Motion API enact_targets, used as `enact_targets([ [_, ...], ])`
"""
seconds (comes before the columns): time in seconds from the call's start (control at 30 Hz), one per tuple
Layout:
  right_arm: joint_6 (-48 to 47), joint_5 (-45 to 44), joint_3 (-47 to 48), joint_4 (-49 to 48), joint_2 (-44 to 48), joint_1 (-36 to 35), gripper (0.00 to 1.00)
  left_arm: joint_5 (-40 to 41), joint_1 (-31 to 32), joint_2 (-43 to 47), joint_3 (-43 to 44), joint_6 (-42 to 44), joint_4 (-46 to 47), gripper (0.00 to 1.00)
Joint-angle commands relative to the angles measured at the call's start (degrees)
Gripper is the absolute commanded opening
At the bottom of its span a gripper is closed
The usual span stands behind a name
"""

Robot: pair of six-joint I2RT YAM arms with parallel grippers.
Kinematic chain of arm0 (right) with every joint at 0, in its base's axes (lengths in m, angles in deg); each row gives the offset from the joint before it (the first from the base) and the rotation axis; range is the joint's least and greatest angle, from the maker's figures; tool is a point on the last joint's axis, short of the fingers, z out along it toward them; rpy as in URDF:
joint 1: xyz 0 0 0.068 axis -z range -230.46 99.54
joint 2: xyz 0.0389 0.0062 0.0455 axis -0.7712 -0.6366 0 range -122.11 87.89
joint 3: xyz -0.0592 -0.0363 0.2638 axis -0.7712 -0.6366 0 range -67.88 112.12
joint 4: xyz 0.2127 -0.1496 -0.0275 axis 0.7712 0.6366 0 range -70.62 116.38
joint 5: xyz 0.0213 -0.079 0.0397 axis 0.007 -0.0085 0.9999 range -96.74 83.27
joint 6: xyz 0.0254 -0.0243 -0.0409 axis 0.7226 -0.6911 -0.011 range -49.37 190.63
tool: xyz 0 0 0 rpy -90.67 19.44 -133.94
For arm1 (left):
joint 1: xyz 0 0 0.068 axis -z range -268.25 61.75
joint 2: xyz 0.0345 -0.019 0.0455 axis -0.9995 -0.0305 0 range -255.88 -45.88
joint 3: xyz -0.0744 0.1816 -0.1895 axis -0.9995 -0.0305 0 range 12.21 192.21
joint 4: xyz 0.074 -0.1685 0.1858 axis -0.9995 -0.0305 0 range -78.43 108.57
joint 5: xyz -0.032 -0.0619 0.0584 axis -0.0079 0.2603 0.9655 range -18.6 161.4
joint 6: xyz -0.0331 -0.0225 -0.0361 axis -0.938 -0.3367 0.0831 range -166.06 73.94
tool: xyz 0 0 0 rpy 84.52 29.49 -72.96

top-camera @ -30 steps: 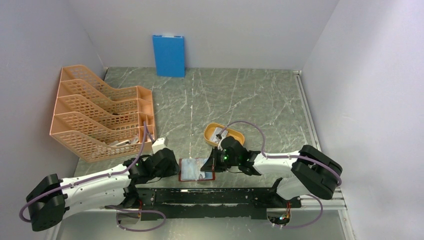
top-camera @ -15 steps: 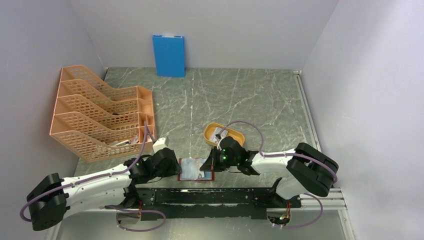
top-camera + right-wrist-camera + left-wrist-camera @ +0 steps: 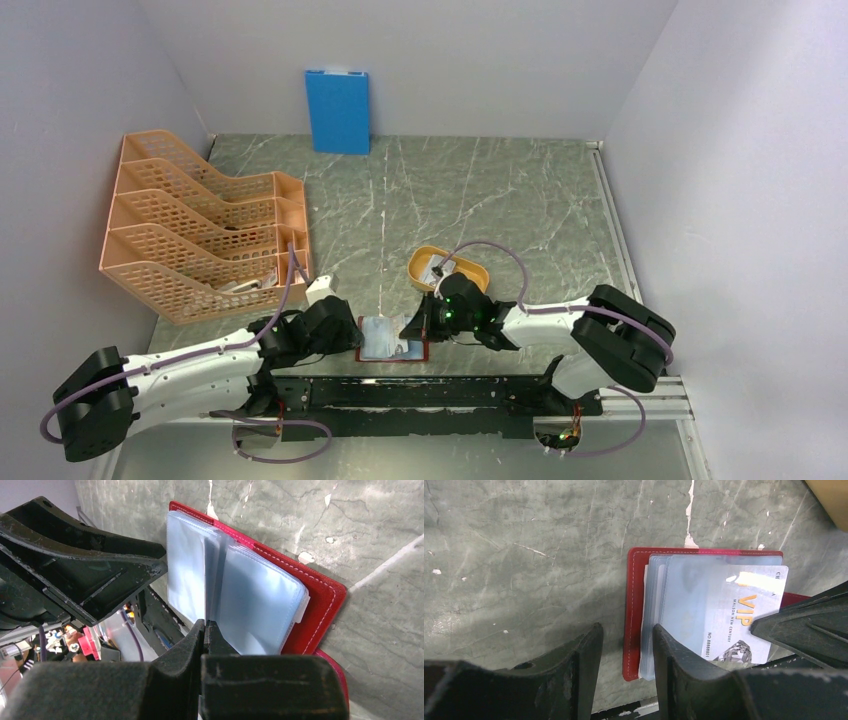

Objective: Put the credit cards into the card holder
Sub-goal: Insert the credit card into the card holder.

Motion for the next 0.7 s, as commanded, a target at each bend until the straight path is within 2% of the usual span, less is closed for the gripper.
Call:
enact_targets([
  [0.0,-0.1,-0.8,-0.2,-2.6,-1.1,0.4,0.00,-2.4,-0.4,-0.5,-2.2,0.1,-1.2,0.47],
  [0.3,3.1,0.1,-3.5,-9.3,-2.1,0.3,0.00,-2.8,-0.4,1.1,-3.8,-1.1,-1.5,0.45],
  [0.67,3.0,-2.5,-5.2,-7.4,-1.9,0.2,0.00,-2.1,-0.3,3.4,-4.3,-1.8,-3.7,0.45],
])
